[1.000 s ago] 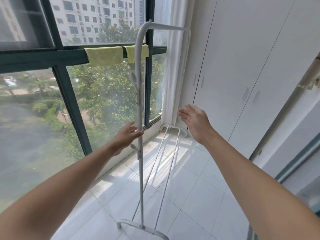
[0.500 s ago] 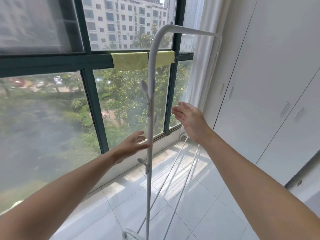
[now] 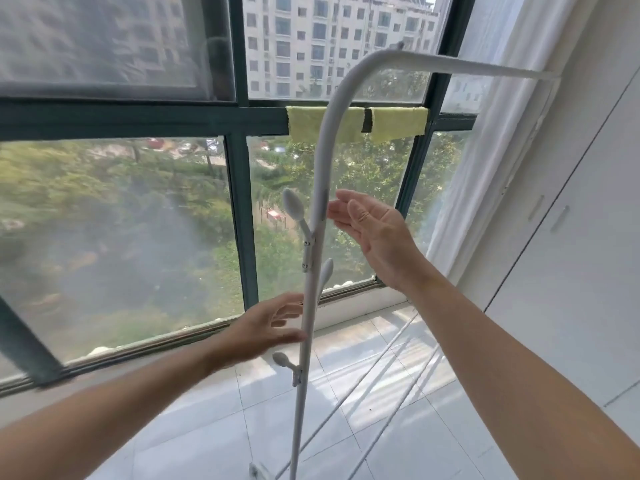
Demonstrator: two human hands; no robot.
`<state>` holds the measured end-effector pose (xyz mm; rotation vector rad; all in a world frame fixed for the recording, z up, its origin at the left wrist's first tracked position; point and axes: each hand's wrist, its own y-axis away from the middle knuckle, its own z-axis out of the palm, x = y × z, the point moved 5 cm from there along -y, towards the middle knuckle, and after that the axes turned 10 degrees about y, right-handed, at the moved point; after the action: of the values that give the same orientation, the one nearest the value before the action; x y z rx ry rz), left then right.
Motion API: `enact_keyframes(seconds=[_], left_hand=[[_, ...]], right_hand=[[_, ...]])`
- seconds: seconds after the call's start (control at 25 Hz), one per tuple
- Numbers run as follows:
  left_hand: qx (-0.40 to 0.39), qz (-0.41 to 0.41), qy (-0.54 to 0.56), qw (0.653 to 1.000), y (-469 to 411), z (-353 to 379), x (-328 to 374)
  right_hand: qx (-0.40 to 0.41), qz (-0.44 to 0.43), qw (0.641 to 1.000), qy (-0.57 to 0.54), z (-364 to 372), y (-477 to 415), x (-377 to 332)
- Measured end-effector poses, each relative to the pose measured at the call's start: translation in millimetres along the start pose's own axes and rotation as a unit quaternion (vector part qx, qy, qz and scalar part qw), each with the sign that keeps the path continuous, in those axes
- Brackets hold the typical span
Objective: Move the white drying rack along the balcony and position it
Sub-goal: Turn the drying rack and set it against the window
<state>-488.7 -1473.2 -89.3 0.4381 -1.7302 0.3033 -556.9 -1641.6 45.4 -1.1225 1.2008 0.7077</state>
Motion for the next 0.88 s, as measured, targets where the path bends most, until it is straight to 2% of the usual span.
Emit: enact_keyframes(seconds=[0.2,0.48,0.6,0.88], left_hand=[[0.156,0.025,-0.006,0.987,13.0,27.2,2.8],[0.342,0.044,-0.059,0.937,19.4,54.2,9.3],[0.382,0.044,-0.069,0.921,13.7,52.6,14.9],[0.41,0.015,-0.092,0.907,-14.7,21.4,14.7]], right_hand=[[-0.138,-0.076,0.986,-0.048,24.2,-10.2,-39.2],[-0.192,-0.117,0.974,-0.003,34.8,-12.5,-50.6],[-0.182,-0.131,0.974,0.017,33.5,-19.6,-51.3],[-0.145,-0.138,0.979,0.049,40.2,-59.5,-44.9]])
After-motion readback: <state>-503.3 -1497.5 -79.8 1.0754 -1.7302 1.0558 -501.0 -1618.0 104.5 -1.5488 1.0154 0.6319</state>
